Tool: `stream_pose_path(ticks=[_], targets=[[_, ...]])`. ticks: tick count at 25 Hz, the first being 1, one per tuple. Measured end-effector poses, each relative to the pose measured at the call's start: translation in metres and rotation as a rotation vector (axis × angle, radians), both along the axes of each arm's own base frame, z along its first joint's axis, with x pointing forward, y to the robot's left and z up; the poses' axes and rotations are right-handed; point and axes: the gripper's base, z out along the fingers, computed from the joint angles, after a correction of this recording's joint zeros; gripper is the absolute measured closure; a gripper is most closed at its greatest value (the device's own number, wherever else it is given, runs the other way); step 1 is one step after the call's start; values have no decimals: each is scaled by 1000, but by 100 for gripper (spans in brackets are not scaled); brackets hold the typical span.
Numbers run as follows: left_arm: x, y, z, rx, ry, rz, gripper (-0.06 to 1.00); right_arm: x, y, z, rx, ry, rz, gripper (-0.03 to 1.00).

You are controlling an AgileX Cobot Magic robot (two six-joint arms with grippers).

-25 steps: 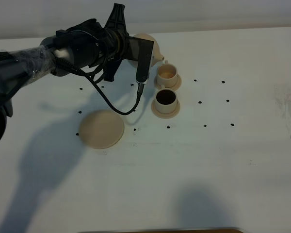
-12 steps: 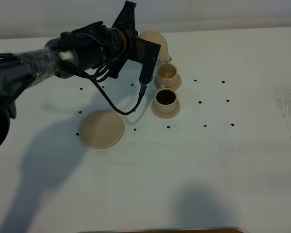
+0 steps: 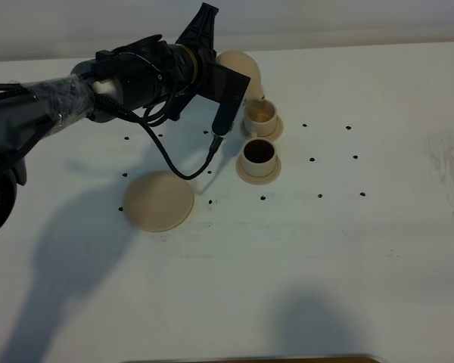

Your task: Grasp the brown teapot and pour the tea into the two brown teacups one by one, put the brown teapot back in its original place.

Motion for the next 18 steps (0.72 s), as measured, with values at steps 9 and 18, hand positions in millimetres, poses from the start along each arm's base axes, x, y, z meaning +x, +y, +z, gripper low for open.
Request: stream_pose_path(ticks=[9,18], targets=[[1,1,1,66,-31,-42,78,0,0,0,0,0,0,66],[1,-1,2,115,-50,-97,78,0,0,0,0,0,0,66]])
